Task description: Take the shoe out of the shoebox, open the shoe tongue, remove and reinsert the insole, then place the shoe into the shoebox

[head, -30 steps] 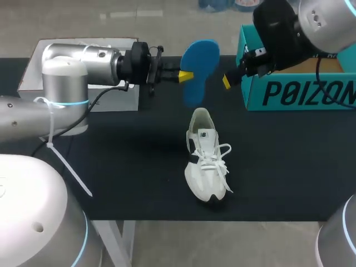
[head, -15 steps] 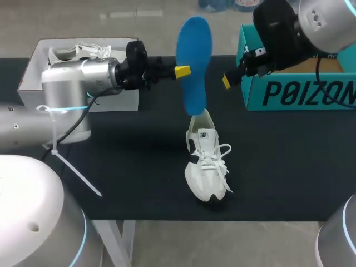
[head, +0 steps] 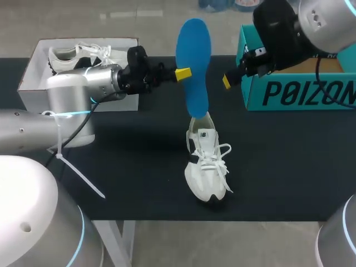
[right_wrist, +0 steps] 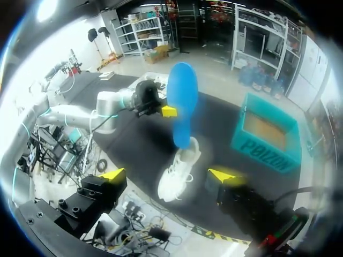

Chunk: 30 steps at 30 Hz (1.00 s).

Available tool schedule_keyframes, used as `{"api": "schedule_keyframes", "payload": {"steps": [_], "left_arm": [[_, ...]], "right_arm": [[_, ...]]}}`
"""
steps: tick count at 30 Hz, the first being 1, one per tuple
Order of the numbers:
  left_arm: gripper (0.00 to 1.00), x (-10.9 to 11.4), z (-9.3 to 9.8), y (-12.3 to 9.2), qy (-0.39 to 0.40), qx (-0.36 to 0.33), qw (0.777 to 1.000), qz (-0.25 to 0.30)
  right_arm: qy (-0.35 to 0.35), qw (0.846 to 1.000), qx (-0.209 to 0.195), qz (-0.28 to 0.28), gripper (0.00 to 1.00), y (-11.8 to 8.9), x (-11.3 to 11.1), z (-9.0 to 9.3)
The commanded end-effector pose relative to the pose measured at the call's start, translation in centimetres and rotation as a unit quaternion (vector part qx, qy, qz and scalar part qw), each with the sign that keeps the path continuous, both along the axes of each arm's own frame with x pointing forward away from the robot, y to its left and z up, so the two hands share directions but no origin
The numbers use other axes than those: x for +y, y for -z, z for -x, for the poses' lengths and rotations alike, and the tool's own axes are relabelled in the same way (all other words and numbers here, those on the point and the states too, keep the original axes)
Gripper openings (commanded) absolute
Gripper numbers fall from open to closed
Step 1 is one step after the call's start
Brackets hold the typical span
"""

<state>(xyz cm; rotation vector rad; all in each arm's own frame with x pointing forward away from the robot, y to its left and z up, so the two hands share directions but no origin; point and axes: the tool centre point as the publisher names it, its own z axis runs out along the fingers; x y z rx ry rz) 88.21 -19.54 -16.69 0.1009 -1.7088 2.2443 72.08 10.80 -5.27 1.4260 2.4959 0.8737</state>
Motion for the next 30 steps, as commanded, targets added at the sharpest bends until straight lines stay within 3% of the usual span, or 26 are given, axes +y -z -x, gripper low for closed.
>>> {"api": "schedule_keyframes", "payload": {"steps": [1, 22, 30], "left_arm": [[0.0, -0.04, -0.03, 0.14, 0.0, 0.0, 1.0, 0.002], [0.0, -0.04, -0.03, 0.14, 0.0, 0.0, 1.0, 0.002], [0.0, -0.91, -0.78, 0.33, -0.029, 0.153, 0.986, -0.055]], "right_arm": [[0.001, 1.0, 0.001, 0.001, 1.0, 0.09, 0.18, -0.18], [0.001, 1.0, 0.001, 0.001, 1.0, 0.09, 0.18, -0.18], [0.001, 1.0, 0.001, 0.001, 1.0, 0.09, 0.18, -0.18]]}}
